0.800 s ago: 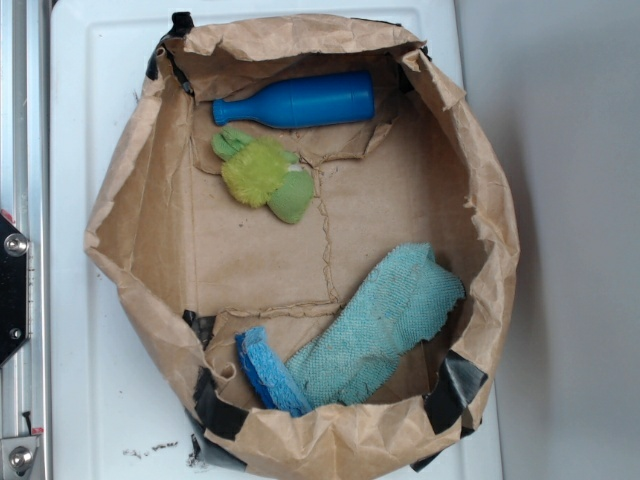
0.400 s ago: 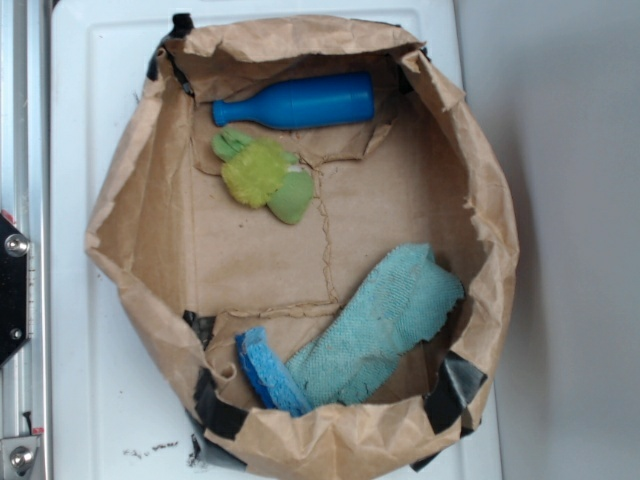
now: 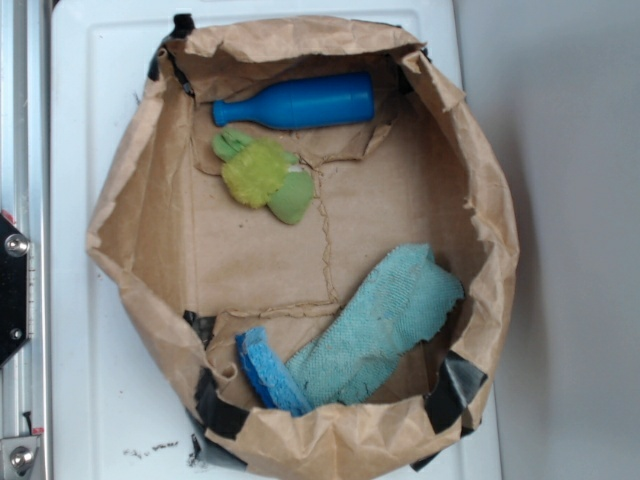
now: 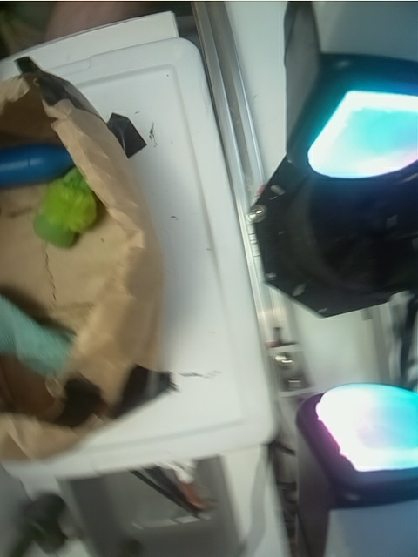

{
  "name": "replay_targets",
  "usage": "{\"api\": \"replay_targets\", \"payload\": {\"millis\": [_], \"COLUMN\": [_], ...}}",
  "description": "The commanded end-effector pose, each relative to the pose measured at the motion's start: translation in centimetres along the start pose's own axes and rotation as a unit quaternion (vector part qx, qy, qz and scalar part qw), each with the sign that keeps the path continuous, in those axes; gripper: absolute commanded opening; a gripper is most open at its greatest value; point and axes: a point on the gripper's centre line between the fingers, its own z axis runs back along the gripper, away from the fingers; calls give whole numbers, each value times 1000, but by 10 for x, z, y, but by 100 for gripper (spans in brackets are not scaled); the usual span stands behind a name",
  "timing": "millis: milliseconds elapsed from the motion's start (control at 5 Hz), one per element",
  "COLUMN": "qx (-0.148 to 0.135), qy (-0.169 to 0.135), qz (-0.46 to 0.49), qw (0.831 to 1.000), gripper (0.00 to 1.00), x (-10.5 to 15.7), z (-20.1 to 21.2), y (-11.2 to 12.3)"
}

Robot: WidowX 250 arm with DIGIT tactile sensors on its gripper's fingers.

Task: Grab the green animal.

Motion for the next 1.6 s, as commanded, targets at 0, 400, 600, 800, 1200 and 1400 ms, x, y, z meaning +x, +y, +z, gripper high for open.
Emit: {"api": "replay_targets", "payload": {"millis": [0, 400, 600, 800, 1200, 1400], "qx": [54, 39, 2, -3, 76, 76], "qy": [-48, -51, -85, -123, -120, -120], "qz": [120, 193, 265, 306, 293, 293], "qw": [990, 979, 961, 944, 945, 945], "gripper": [100, 100, 100, 100, 100, 100], "x": [47, 99, 115, 129, 131, 131], "z": [-32, -44, -52, -86, -138, -138], "y": [9, 7, 18, 29, 36, 36]}}
